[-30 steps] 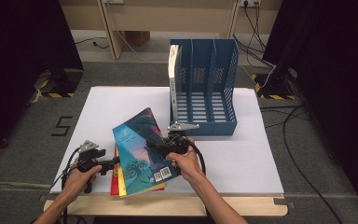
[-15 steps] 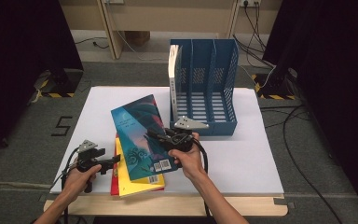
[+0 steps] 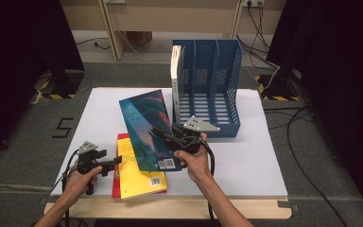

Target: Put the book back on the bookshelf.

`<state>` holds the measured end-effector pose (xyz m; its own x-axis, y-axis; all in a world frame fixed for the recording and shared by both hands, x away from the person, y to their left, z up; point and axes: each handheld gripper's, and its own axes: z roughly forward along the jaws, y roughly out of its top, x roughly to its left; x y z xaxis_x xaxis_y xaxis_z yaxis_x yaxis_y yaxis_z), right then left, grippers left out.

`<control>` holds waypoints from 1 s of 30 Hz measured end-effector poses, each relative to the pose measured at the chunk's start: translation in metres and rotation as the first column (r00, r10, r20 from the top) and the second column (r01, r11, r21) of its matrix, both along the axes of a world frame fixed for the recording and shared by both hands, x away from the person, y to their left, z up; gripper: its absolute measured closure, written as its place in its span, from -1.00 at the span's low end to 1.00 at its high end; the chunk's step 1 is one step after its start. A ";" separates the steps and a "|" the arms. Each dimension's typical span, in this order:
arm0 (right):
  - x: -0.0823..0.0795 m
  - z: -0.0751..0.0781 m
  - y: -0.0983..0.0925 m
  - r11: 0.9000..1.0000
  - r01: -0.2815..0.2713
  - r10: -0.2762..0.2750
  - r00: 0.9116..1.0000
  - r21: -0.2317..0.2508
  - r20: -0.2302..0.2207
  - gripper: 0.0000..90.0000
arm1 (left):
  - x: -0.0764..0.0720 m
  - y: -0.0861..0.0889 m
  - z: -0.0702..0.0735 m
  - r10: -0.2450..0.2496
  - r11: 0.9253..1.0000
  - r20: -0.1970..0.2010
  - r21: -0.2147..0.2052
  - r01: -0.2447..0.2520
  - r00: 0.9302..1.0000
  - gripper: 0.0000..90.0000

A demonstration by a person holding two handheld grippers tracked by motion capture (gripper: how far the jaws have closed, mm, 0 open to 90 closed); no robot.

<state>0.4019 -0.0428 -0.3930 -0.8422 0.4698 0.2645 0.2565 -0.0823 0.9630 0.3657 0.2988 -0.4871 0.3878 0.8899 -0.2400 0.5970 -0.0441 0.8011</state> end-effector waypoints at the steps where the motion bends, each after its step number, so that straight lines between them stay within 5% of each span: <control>1: 0.001 0.001 -0.002 1.000 -0.004 0.004 1.000 0.002 0.012 0.53 | 0.000 0.000 0.000 0.002 1.000 0.000 -0.002 -0.002 1.000 -0.58; 17: -0.003 0.007 -0.046 0.993 0.121 -0.120 0.990 -0.004 0.070 0.53 | 0.000 -0.001 -0.003 -0.011 1.000 -0.009 0.005 0.011 1.000 -0.58; 23: -0.006 0.004 -0.059 0.985 0.164 -0.155 0.976 -0.046 0.154 0.53 | 0.000 -0.001 -0.003 -0.014 1.000 -0.011 0.006 0.014 1.000 -0.58; 30: -0.010 -0.006 -0.071 0.981 0.189 -0.181 0.973 -0.039 0.145 0.53 | 0.000 -0.001 -0.003 -0.018 1.000 -0.013 0.008 0.018 1.000 -0.58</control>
